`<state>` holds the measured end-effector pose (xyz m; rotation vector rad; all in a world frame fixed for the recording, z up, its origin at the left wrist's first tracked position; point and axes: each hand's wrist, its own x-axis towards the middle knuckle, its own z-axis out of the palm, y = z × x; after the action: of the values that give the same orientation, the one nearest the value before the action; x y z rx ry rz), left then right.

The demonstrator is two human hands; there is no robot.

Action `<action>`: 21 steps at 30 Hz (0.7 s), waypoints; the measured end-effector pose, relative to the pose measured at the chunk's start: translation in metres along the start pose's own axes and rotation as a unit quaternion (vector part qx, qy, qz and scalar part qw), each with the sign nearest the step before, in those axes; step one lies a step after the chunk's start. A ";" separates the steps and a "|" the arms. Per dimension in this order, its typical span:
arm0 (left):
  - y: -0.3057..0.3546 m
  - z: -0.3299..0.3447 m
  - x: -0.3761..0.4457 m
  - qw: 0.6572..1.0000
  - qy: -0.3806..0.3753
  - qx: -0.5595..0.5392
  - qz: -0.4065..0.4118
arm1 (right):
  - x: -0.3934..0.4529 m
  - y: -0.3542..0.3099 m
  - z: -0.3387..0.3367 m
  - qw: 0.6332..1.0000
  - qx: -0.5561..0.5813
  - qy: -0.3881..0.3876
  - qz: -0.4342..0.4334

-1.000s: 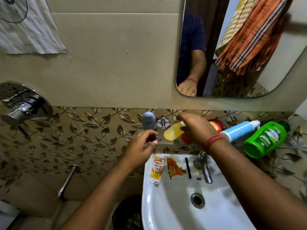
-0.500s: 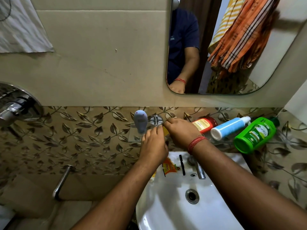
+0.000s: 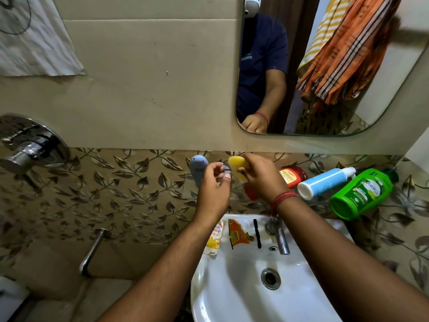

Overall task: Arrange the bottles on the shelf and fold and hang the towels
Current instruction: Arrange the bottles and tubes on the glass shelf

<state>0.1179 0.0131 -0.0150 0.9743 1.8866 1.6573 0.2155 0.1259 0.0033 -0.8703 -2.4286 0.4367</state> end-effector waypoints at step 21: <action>-0.003 0.002 0.003 0.995 -0.072 0.037 -0.065 | 0.012 0.002 -0.009 0.970 0.188 -0.112 0.107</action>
<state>0.1168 0.0163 -0.0177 0.9514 1.8848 1.4125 0.2135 0.1359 0.0138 -0.9543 -2.3385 1.0901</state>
